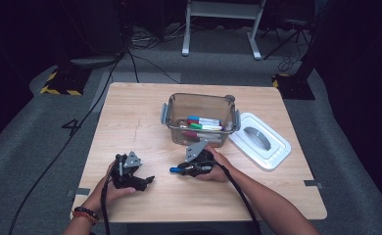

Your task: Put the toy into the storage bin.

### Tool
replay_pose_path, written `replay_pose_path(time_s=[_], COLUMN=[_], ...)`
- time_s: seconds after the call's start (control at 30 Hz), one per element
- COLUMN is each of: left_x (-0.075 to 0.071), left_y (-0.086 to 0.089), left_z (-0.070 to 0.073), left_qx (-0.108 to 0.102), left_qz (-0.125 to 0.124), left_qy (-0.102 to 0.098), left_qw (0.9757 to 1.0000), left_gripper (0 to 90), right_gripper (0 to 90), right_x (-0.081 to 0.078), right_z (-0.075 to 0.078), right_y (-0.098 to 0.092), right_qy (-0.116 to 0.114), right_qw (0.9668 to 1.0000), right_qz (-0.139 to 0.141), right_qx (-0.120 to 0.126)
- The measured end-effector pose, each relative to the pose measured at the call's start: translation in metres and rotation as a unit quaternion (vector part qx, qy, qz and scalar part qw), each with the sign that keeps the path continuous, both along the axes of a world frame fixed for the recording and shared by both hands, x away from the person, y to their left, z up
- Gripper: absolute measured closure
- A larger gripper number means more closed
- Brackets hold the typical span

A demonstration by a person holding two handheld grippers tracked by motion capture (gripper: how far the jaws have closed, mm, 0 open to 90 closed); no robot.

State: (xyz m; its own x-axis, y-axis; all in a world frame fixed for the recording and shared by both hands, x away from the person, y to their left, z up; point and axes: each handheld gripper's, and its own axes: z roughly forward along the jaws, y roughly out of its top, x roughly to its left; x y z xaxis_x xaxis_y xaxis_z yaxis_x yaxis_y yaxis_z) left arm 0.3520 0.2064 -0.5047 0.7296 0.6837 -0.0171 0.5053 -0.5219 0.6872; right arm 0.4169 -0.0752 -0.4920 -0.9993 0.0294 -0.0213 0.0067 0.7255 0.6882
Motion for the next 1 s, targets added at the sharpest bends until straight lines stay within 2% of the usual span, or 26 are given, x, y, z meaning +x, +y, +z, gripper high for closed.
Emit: replay_pose_path(time_s=[0.13, 0.4, 0.7, 0.77, 0.9, 1.0], left_x=[0.000, 0.001, 0.001, 0.001, 0.001, 0.001], left_y=[0.000, 0.000, 0.000, 0.000, 0.000, 0.000], left_z=[0.000, 0.000, 0.000, 0.000, 0.000, 0.000], left_qx=[0.001, 0.002, 0.002, 0.000, 0.000, 0.000], left_qz=[0.000, 0.000, -0.001, 0.000, 0.000, 0.000], left_qy=[0.000, 0.000, 0.000, 0.001, 0.001, 0.001], left_qw=[1.0000, 1.0000, 1.0000, 1.0000, 1.0000, 1.0000], left_gripper=[12.7, 12.4, 12.3, 12.3, 12.3, 12.2], right_gripper=[74.6, 74.6, 74.7, 74.7, 74.6, 74.7], right_x=[-0.007, -0.016, -0.018, -0.017, -0.021, -0.022], right_z=[0.006, 0.035, 0.057, 0.068, 0.083, 0.101], right_y=[-0.013, -0.049, -0.069, -0.071, -0.077, -0.087], right_qy=[0.000, -0.012, -0.028, -0.034, -0.048, -0.056], right_qw=[0.9999, 0.9979, 0.9946, 0.9928, 0.9911, 0.9883], right_qz=[-0.001, -0.023, -0.044, -0.052, -0.055, -0.062], right_qx=[0.011, 0.060, 0.090, 0.103, 0.111, 0.127])
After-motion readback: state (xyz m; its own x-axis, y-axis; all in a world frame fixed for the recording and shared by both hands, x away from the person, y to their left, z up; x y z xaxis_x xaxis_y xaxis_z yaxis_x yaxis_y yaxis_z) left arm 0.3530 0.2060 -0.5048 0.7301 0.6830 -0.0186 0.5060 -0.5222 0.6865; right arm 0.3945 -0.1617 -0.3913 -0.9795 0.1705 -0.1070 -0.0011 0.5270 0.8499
